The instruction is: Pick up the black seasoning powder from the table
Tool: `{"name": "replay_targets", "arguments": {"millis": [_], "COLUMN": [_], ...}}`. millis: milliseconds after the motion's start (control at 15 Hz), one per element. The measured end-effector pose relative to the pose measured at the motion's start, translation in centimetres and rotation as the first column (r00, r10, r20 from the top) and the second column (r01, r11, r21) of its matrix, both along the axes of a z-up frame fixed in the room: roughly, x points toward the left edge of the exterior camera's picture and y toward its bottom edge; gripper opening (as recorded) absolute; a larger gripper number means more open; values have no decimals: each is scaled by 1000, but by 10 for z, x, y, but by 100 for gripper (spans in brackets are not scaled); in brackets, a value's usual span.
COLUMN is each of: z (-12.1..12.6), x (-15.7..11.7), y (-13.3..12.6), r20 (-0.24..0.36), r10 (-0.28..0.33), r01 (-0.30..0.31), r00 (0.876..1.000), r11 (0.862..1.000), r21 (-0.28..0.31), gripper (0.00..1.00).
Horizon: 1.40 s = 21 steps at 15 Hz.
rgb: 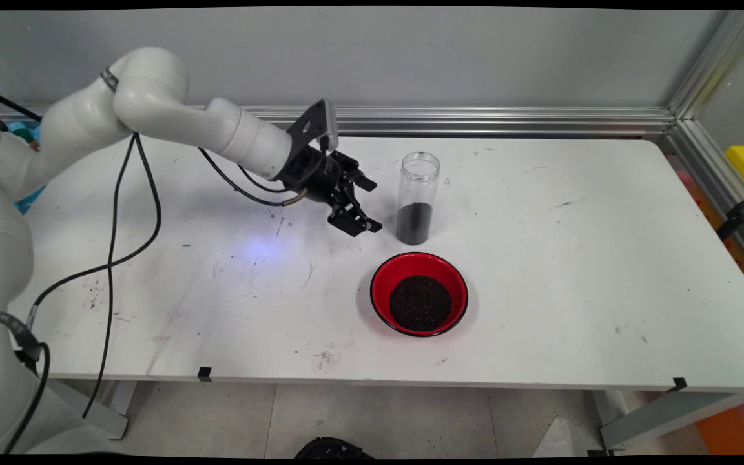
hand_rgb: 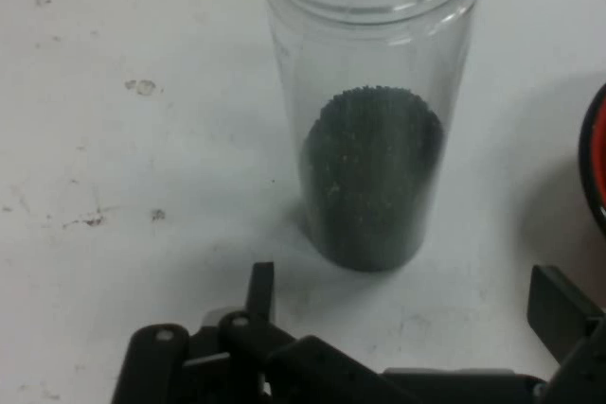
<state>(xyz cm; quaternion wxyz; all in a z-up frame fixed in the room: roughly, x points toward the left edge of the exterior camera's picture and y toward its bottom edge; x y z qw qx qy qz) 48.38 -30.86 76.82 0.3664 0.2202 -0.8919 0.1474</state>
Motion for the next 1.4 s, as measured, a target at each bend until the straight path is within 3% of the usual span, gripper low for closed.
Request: {"name": "replay_targets", "arguments": {"millis": [667, 1400], "z": [-39, -63], "x": [-14, -30], "y": [-25, -41], "r20": [-59, -107], "r10": [-2, -11], "r01": [2, 12], "r00": [998, 994], "r11": [1000, 1000], "r21": [-6, 9], "gripper": [100, 100]}}
